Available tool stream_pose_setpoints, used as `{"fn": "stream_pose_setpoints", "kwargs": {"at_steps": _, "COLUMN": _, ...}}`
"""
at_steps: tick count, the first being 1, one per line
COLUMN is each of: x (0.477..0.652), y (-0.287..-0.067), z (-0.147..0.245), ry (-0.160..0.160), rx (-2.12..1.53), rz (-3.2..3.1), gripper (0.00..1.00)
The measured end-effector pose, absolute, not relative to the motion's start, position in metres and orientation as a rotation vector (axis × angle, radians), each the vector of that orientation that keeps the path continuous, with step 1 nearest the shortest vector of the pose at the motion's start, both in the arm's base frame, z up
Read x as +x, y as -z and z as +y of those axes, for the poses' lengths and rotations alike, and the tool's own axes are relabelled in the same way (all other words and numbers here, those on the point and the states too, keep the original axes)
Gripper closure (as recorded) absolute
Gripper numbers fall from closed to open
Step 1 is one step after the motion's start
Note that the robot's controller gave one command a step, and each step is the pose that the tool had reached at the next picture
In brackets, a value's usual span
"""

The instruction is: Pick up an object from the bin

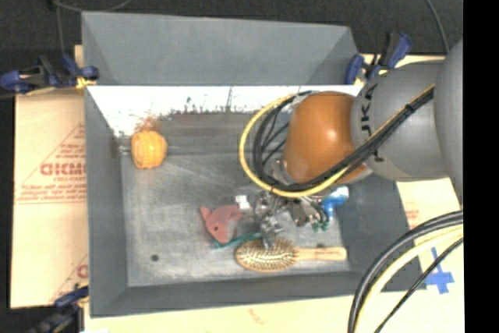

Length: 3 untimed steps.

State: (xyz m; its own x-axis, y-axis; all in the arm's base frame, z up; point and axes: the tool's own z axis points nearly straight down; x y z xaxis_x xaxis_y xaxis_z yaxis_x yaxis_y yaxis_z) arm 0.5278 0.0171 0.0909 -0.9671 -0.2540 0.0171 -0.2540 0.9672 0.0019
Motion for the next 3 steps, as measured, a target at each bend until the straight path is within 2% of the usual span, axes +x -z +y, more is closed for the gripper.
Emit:
{"fn": "stream_pose_setpoints", "kwargs": {"at_steps": 1, "x": 0.520, "y": -0.124, "z": 0.027, "ry": -0.004, "rx": 0.575, "rz": -3.097, "gripper": 1.00}}
{"fn": "stream_pose_setpoints", "kwargs": {"at_steps": 2, "x": 0.509, "y": -0.147, "z": 0.024, "ry": 0.001, "rx": 0.646, "rz": -3.066, "gripper": 1.00}}
{"fn": "stream_pose_setpoints", "kwargs": {"at_steps": 3, "x": 0.514, "y": -0.209, "z": 0.023, "ry": -0.001, "rx": 0.625, "rz": -3.077, "gripper": 1.00}}
